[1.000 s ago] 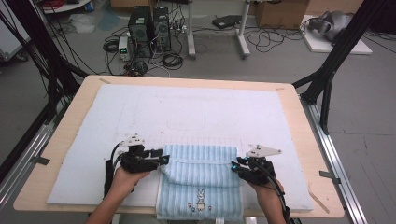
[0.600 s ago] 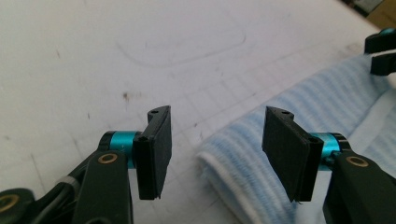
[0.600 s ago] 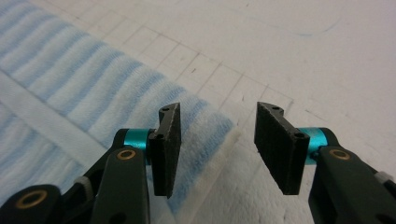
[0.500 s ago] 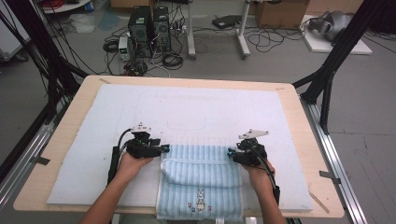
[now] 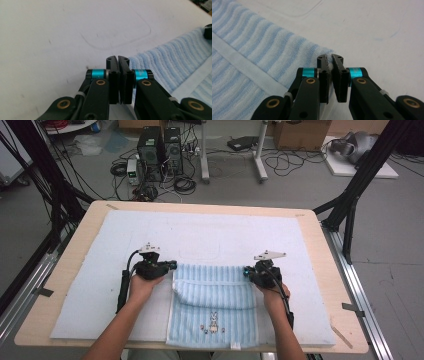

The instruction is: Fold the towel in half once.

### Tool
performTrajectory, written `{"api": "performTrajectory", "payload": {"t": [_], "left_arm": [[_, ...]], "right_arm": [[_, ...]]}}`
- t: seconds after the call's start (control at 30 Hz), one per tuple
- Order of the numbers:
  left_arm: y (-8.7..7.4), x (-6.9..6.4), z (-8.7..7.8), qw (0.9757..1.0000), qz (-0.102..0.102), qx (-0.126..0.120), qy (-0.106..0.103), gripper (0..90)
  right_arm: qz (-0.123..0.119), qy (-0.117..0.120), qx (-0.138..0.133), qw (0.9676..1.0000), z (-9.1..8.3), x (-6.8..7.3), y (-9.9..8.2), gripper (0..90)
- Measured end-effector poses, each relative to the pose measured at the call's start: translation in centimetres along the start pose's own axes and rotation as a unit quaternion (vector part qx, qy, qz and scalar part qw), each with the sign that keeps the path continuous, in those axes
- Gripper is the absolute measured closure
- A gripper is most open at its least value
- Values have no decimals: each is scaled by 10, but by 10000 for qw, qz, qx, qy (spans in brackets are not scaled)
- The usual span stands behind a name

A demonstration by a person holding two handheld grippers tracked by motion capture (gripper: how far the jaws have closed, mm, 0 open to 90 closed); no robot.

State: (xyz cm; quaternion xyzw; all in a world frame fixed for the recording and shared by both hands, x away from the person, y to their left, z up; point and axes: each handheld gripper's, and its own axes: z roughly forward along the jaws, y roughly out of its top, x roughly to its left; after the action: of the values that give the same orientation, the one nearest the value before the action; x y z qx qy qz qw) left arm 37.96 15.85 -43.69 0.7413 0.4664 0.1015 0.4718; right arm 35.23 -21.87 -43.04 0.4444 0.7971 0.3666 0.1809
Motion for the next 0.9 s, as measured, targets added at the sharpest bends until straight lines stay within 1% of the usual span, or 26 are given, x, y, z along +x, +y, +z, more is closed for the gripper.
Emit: {"api": "performTrajectory", "payload": {"t": [0.03,0.07,0.1,0.17,0.2,0.27,0.3,0.33,0.37,0.43,0.47,0.5,0.53,0.57,0.63,0.67,0.73,0.77,0.8,0.83,0.87,0.9], "left_arm": [[4,2,1,10000,-1,-75,20,872],[8,5,2,10000,-40,-51,31,872],[12,7,5,10000,-23,40,39,872],[16,11,6,9999,-28,-131,102,872],[17,13,8,9997,-79,-212,101,872],[19,20,12,9998,-155,-72,82,872],[20,21,14,9997,-192,-155,84,872],[22,23,14,9996,-163,-217,94,872],[25,25,16,9996,-184,-201,100,872],[28,27,19,9989,-137,-418,167,872],[28,30,21,9990,-144,-382,174,872],[30,33,24,9993,-218,-260,127,872],[32,36,26,9993,-270,-253,83,873],[34,37,26,9991,-256,-340,86,872],[36,38,27,9985,-215,-490,115,872],[35,38,28,9986,-188,-470,121,872],[33,40,30,9990,-225,-363,93,867],[32,41,30,9988,-300,-371,134,837],[32,43,29,9984,-414,-368,141,730],[32,44,27,9980,-509,-374,96,622],[32,44,25,9978,-525,-398,68,563],[32,43,22,9980,-454,-439,73,517]], "right_arm": [[30,-30,-17,10000,3,-2,4,845],[28,-52,-28,10000,5,-4,8,845],[90,-50,-22,9999,8,-6,12,844],[98,-81,-57,9999,13,-10,20,844],[76,-96,-67,9999,15,-11,23,844],[69,-128,-81,9999,20,-14,30,844],[57,-150,-57,9999,23,-15,32,844],[49,-175,-32,9998,26,-16,34,844],[53,-192,-31,9998,29,-18,36,844],[151,-217,-29,9996,35,-20,38,844],[158,-230,-86,9996,37,-21,39,844],[195,-223,-109,9995,39,-23,41,844],[188,-252,-115,9994,41,-23,42,844],[157,-289,-132,9994,43,-24,44,843],[185,-299,-178,9992,45,-26,46,843],[195,-324,-167,9991,47,-27,47,843],[205,-324,-112,9992,50,-28,48,835],[223,-321,-105,9992,51,-27,47,821],[229,-330,-92,9991,51,-27,47,790],[219,-357,-100,9991,50,-27,47,734],[282,-368,-100,9989,49,-27,47,690],[339,-339,-119,9988,47,-28,47,645]]}}
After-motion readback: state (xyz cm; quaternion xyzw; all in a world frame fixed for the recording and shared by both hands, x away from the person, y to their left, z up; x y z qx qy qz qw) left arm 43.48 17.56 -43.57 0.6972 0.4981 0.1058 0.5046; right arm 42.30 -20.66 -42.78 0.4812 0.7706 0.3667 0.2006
